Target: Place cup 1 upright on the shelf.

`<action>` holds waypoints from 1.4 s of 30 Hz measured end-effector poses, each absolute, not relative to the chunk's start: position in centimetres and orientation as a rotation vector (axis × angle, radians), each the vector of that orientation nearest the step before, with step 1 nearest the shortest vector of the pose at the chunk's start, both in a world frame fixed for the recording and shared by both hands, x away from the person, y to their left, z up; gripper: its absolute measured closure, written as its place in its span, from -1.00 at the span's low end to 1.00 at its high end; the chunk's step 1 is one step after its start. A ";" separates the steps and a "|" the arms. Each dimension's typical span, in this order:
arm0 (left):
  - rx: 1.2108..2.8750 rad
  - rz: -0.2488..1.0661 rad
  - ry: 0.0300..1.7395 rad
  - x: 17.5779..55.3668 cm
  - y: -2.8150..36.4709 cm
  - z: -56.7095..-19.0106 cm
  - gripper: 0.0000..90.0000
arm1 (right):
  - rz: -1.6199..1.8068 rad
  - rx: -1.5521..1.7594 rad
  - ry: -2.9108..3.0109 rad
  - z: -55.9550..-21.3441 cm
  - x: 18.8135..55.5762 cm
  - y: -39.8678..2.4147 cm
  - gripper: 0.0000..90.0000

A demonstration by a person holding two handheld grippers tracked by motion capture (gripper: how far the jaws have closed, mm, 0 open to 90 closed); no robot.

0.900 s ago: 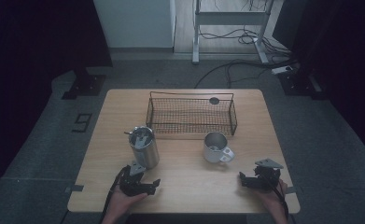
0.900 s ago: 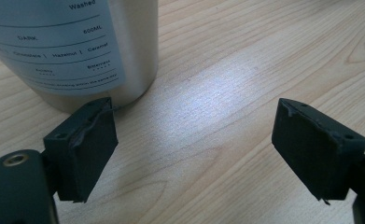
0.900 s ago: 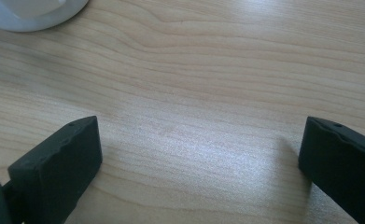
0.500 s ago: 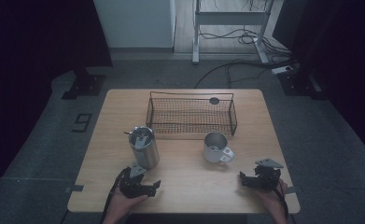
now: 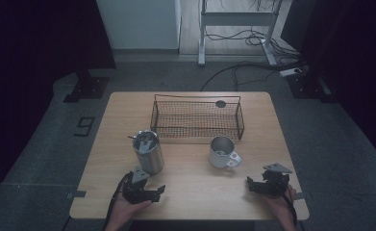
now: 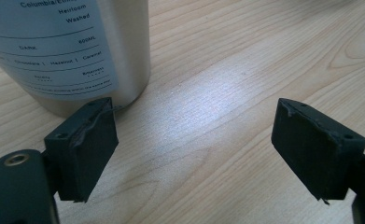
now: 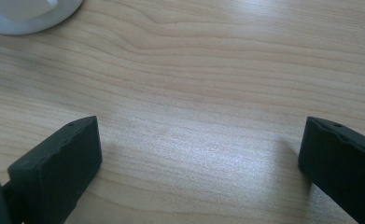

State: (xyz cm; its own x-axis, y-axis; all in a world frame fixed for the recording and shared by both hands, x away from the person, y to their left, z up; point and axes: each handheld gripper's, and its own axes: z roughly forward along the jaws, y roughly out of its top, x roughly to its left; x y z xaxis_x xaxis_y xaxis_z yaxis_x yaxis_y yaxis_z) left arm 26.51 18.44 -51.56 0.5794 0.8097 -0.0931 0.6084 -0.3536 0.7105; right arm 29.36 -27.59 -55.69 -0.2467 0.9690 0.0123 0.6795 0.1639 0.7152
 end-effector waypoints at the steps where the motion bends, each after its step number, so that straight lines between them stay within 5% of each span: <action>1: 2.084 0.356 1.123 26.5 18.5 -51.5 -0.67 | 0.851 1.560 1.993 -55.7 29.4 -27.6 -1.00; 42: 1.960 0.379 1.153 26.3 21.5 -49.1 -0.68 | 0.850 1.561 1.991 -55.7 29.4 -27.7 -1.00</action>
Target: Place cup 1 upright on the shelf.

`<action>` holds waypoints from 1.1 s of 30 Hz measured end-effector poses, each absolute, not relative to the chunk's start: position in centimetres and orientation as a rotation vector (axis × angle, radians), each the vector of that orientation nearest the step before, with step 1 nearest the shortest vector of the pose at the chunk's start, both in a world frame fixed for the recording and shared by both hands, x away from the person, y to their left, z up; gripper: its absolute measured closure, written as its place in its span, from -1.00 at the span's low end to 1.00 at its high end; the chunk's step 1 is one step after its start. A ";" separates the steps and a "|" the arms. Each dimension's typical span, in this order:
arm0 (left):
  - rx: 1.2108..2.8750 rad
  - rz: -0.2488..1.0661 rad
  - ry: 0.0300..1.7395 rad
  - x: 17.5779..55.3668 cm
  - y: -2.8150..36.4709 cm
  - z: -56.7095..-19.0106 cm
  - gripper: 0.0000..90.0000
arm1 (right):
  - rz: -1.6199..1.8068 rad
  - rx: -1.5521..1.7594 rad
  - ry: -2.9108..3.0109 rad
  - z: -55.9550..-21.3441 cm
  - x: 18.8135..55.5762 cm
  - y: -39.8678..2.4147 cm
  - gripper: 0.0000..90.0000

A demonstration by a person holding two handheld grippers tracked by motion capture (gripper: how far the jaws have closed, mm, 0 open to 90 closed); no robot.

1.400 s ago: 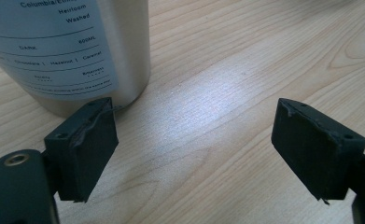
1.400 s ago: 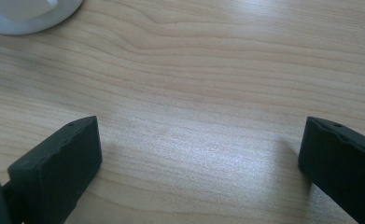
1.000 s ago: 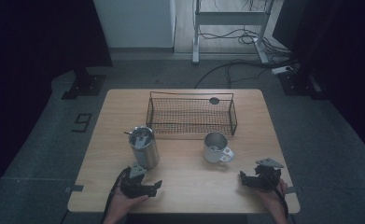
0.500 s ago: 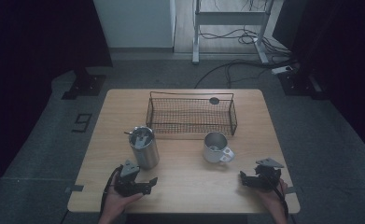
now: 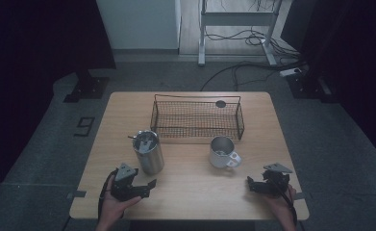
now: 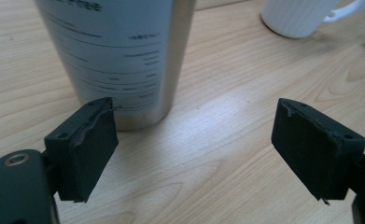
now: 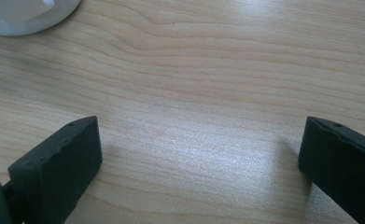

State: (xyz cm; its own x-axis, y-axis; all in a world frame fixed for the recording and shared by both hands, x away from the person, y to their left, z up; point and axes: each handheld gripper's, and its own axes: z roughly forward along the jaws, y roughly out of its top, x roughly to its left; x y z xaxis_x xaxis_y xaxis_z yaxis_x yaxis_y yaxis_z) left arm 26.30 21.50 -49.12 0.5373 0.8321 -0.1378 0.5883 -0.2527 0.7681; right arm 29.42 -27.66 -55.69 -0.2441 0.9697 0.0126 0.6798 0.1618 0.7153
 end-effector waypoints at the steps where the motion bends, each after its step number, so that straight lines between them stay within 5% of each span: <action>1: 1.951 0.385 1.162 26.3 21.7 -49.0 -0.68 | 0.850 1.561 1.991 -55.7 29.4 -27.7 -1.00; 33: 1.881 0.440 1.208 28.5 23.7 -48.5 -0.90 | 0.849 1.563 1.988 -55.7 29.4 -27.7 -1.00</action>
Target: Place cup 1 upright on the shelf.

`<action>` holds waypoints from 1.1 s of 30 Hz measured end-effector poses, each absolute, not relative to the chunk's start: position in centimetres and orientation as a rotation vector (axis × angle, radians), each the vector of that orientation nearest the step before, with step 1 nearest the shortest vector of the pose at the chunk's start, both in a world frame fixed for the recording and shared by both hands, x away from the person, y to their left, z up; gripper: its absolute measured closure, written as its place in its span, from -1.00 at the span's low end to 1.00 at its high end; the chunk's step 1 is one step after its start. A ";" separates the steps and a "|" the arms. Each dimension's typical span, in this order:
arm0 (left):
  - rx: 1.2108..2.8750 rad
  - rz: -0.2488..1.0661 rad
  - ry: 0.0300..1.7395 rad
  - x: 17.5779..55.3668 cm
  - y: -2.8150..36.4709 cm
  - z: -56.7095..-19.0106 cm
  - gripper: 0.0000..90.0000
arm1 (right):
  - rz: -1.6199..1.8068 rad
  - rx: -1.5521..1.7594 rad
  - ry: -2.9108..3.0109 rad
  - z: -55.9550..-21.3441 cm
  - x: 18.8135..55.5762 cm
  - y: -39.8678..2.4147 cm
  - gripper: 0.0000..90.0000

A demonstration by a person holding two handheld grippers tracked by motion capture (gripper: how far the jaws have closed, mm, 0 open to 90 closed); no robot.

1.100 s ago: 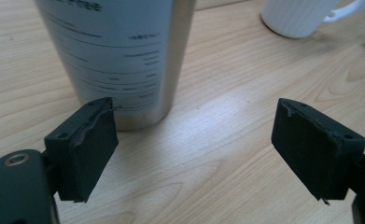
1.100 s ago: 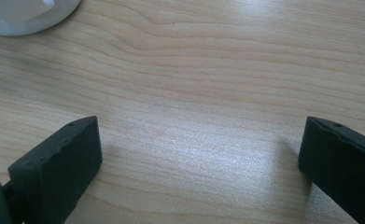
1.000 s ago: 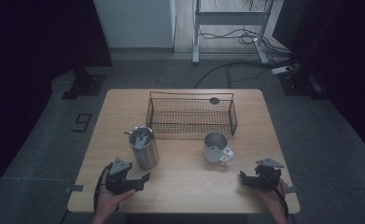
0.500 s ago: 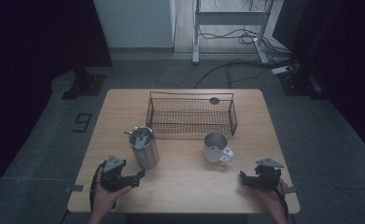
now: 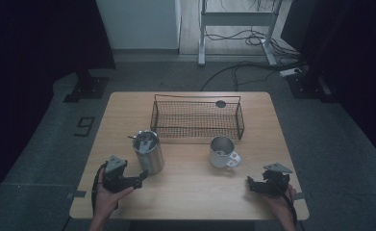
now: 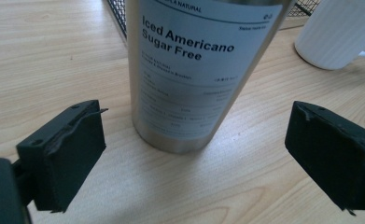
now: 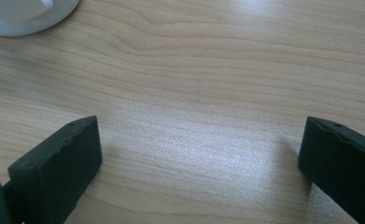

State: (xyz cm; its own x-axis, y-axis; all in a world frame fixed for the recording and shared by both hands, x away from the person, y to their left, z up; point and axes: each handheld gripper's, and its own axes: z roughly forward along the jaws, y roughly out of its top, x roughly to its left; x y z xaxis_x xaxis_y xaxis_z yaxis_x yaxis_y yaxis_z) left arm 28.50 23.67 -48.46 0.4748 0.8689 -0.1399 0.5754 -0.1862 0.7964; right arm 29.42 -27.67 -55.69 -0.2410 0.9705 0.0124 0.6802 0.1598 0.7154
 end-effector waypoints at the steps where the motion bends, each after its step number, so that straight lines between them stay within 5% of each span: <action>1: 1.881 0.440 1.208 28.5 23.7 -48.5 -0.90 | 0.849 1.563 1.988 -55.7 29.4 -27.7 -1.00; 33: 1.884 0.472 1.139 32.0 21.9 -47.6 -0.98 | 0.841 1.577 1.975 -55.7 29.4 -27.7 -1.00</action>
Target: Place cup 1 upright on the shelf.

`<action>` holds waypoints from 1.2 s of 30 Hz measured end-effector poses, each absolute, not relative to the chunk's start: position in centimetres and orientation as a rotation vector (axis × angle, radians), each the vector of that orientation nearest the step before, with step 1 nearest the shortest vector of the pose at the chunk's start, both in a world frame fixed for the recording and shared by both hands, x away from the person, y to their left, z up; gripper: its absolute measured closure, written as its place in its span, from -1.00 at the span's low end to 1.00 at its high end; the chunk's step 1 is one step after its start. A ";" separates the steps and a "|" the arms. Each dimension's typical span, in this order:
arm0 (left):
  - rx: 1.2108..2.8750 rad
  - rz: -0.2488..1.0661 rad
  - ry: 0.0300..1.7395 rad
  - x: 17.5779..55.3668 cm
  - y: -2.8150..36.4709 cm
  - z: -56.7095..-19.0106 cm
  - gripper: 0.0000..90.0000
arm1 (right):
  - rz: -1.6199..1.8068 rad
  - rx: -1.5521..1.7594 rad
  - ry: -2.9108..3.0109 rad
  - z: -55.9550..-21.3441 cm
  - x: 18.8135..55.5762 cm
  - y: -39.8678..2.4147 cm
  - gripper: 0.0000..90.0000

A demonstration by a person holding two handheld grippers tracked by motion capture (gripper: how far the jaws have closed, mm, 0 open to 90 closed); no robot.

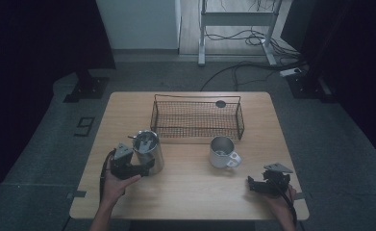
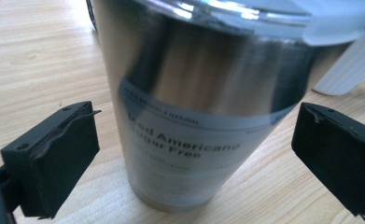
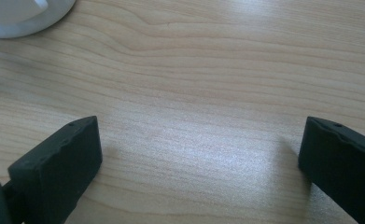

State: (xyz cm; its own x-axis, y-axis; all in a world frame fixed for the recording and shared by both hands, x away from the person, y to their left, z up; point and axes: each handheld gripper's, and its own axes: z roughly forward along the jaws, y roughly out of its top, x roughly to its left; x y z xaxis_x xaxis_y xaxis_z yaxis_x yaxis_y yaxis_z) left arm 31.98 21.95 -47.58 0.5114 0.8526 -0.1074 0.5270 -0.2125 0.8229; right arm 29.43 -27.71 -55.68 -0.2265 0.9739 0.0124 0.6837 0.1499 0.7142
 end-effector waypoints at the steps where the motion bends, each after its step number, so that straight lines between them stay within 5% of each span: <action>1: 1.881 0.476 1.139 32.0 21.9 -47.6 -0.98 | 0.841 1.578 1.975 -55.7 29.4 -27.7 -1.00; 36: 1.901 0.555 1.125 34.9 19.5 -47.4 -0.98 | 0.841 1.578 1.975 -55.7 29.4 -27.7 -1.00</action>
